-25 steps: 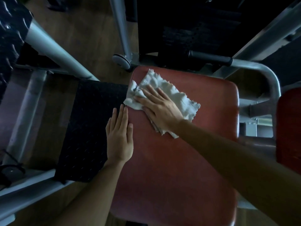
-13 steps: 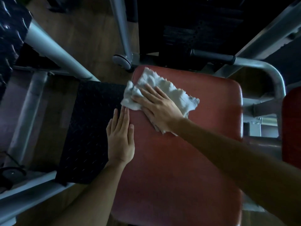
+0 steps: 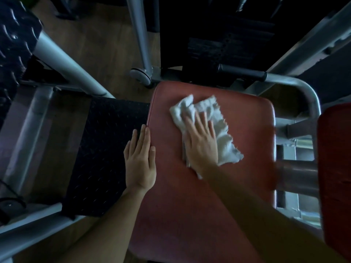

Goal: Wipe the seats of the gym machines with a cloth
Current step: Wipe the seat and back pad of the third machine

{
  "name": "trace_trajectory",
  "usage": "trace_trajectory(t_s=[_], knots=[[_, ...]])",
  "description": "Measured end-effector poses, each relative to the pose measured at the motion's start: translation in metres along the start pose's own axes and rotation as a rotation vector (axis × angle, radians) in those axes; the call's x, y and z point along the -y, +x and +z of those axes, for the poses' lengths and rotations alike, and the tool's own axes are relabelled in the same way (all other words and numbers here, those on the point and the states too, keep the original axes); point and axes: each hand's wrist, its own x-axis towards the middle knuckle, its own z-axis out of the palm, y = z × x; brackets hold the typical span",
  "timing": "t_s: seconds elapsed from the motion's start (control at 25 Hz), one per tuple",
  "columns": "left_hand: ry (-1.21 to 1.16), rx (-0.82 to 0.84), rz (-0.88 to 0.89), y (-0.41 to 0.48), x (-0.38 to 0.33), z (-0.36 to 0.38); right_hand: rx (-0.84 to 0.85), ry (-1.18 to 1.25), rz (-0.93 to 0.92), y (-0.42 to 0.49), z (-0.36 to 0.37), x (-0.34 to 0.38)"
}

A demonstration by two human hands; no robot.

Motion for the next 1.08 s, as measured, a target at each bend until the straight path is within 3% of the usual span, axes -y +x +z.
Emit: trace_trajectory(t_s=[0.12,0.24,0.44,0.68,0.84,0.96,1.08], knots=[[-0.003,-0.009,0.005,0.000,0.001,0.001,0.120,0.003,-0.250,-0.063,-0.008,-0.005],[-0.009,-0.004,0.016,0.001,0.001,0.001,0.181,-0.110,-0.448,-0.034,-0.019,-0.042],[0.030,0.009,0.004,0.001,-0.003,0.000,0.068,-0.076,-0.148,0.044,-0.037,-0.090],[0.206,0.043,0.084,0.003,-0.011,-0.004,-0.043,0.048,0.270,0.004,-0.013,-0.037],[0.200,0.050,0.036,0.022,-0.024,-0.006,0.040,0.008,0.120,-0.010,-0.018,-0.044],[0.147,0.080,0.124,0.073,-0.043,0.002,0.077,-0.039,-0.028,0.026,-0.032,-0.073],[0.178,0.061,0.168,0.101,-0.055,0.017,0.076,0.006,-0.003,0.068,-0.036,-0.083]])
